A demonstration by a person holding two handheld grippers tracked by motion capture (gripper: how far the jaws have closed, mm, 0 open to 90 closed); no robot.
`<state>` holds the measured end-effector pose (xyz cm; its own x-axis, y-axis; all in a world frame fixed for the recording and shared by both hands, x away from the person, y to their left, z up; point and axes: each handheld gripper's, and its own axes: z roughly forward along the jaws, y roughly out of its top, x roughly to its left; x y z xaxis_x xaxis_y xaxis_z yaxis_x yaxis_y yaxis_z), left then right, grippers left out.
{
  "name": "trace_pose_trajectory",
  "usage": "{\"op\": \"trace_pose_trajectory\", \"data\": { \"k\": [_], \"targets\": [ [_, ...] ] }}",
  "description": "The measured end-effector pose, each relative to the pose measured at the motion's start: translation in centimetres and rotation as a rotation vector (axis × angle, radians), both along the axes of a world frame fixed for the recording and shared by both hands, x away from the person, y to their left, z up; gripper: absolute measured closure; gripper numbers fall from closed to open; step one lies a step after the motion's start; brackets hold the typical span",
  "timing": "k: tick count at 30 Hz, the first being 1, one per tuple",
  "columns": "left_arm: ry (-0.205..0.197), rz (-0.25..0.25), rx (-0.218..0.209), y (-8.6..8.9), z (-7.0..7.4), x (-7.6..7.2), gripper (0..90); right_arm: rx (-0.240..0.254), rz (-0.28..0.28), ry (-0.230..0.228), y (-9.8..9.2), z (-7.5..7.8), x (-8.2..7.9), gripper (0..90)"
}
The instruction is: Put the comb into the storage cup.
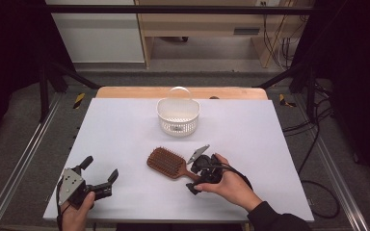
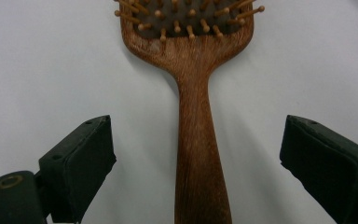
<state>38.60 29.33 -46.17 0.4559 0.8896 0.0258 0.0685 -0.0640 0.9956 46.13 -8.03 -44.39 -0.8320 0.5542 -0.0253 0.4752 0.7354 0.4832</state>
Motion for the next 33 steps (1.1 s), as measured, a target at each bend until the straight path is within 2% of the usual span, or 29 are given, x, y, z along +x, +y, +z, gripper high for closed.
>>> {"op": "trace_pose_trajectory", "data": {
  "k": [8,14,18,24,33],
  "targets": [
    [0.000,0.002,0.001,0.0,0.0,0.1,0.4,-0.006,-0.007,0.018,0.8,-0.6,0.7,12.5],
    [0.002,-0.001,0.004,-0.1,0.0,0.1,0.4,0.016,-0.020,0.030,1.0,-0.7,1.4,17.3],
    [0.003,-0.002,0.004,-0.1,0.0,0.2,0.5,0.014,-0.014,0.045,1.3,-0.8,1.5,26.7],
    [0.004,-0.001,0.005,-0.1,0.0,0.2,0.5,0.016,-0.016,0.037,1.5,-0.7,1.6,44.7],
    [0.005,-0.004,0.006,-0.2,0.0,0.2,0.6,-0.003,0.011,0.039,1.9,-0.9,1.6,58.4]
  ]
}}
